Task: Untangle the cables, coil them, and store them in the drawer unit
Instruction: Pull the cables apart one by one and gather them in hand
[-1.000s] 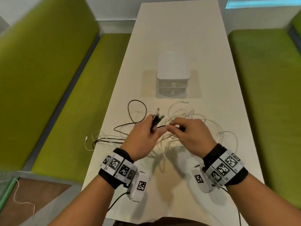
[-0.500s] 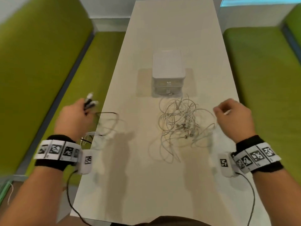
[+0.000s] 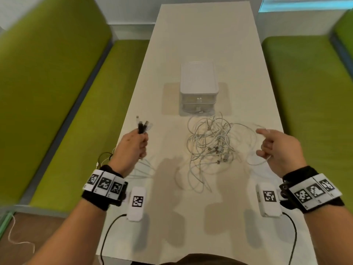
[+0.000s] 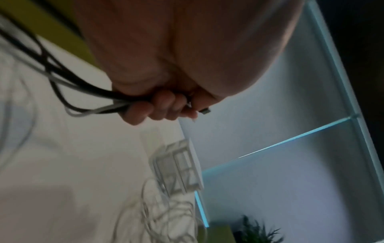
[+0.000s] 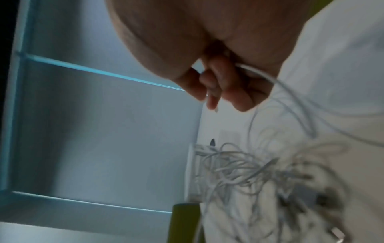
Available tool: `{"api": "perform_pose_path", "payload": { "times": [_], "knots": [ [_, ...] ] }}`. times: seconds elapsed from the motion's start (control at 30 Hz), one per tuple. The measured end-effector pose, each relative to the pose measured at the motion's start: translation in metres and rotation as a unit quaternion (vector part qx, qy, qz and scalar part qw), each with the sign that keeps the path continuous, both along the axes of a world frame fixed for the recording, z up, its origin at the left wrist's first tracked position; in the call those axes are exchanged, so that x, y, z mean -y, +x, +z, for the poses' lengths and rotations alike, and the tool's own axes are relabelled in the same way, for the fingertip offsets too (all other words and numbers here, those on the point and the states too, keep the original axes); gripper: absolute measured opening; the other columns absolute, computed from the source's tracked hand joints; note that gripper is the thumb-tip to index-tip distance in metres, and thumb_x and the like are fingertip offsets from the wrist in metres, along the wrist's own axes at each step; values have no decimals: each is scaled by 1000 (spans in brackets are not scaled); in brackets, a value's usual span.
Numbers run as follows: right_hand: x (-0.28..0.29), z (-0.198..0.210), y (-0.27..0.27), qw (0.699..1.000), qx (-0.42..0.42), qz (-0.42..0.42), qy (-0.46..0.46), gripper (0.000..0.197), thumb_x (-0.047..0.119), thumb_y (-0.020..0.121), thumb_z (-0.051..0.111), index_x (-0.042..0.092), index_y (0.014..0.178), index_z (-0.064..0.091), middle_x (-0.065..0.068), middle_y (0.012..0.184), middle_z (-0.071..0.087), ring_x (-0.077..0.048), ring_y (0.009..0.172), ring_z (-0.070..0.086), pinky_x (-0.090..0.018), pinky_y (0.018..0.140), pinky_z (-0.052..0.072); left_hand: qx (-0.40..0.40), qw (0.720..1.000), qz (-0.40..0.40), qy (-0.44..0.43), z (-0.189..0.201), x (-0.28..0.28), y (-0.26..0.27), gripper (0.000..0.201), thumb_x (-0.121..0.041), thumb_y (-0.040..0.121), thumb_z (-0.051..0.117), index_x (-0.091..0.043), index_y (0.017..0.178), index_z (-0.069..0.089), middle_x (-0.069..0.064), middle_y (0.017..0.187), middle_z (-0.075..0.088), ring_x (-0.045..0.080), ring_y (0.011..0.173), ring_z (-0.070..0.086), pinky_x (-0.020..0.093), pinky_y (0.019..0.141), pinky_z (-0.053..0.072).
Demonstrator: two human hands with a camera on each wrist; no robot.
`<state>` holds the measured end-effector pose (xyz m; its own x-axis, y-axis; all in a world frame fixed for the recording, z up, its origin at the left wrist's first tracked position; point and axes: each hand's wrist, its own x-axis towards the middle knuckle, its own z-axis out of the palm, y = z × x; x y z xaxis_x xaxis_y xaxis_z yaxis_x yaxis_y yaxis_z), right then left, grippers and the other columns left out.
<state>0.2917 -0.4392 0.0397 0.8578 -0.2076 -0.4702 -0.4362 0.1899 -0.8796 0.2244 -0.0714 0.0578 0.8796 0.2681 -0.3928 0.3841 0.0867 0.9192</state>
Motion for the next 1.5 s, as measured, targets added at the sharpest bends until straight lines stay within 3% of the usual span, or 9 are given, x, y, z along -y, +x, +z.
{"api": "perform_pose_path", "payload": {
  "times": [0.1,0.27,0.4,0.57,1.0,1.1,1.2,1.3,1.5],
  "knots": [
    [-19,24,-6,991,75,-22,109,27,22,101,48,5,105,70,2,60,32,-12,52,28,-28,56,31,5,994,-29,-102,-1,35,-3,22,-10,107,39,-14,87,48,0,62,43,12,48,35,24,47,33],
    [-71,36,-37,963,169,181,-110,28,10,105,46,11,97,73,-10,72,57,-20,63,52,-32,62,47,6,984,-53,-171,-4,79,-8,16,-13,107,41,-7,101,54,-2,59,32,11,51,26,25,50,25],
    [-106,26,-56,906,167,345,-181,24,21,103,56,19,89,76,5,62,67,-3,52,54,-19,58,44,6,984,-32,-178,-11,102,-11,24,-24,106,47,-3,110,57,1,68,42,13,58,36,28,56,30],
    [-129,13,-71,849,230,390,-272,22,16,104,49,15,93,68,11,77,68,-5,70,61,-14,63,43,17,979,-71,-190,-16,108,-18,33,-27,108,40,-3,105,62,7,79,57,15,68,47,30,62,33],
    [-112,2,-75,852,167,432,-245,31,29,103,52,25,80,71,0,62,61,-14,61,58,-36,70,50,74,948,-8,-311,3,83,-5,29,-20,109,35,-5,96,56,7,71,58,30,74,69,38,71,59],
    [-104,5,-67,732,149,578,-329,28,27,106,46,24,96,73,12,69,59,-3,67,54,-27,72,45,53,974,-87,-202,8,82,-8,24,-26,109,37,-11,95,50,-4,59,36,10,44,39,22,44,38],
    [-98,7,-59,656,151,608,-421,21,25,101,52,26,101,72,11,86,66,-11,82,61,-33,78,51,90,939,-271,193,8,82,-12,19,-36,107,40,-19,105,50,-8,77,57,12,64,53,30,60,45],
    [-93,16,-52,705,209,491,-466,18,44,95,61,30,93,73,13,81,64,-11,77,60,-37,73,52,71,842,-367,389,6,83,-16,30,-44,102,44,-20,119,45,-3,102,62,22,92,62,41,81,49],
    [-87,28,-52,777,224,332,-485,44,73,77,65,30,77,58,8,59,57,-8,61,55,-32,60,45,77,881,-349,310,11,78,-19,41,-50,96,59,-24,127,53,-13,97,71,13,91,68,36,85,54]
  ]
}}
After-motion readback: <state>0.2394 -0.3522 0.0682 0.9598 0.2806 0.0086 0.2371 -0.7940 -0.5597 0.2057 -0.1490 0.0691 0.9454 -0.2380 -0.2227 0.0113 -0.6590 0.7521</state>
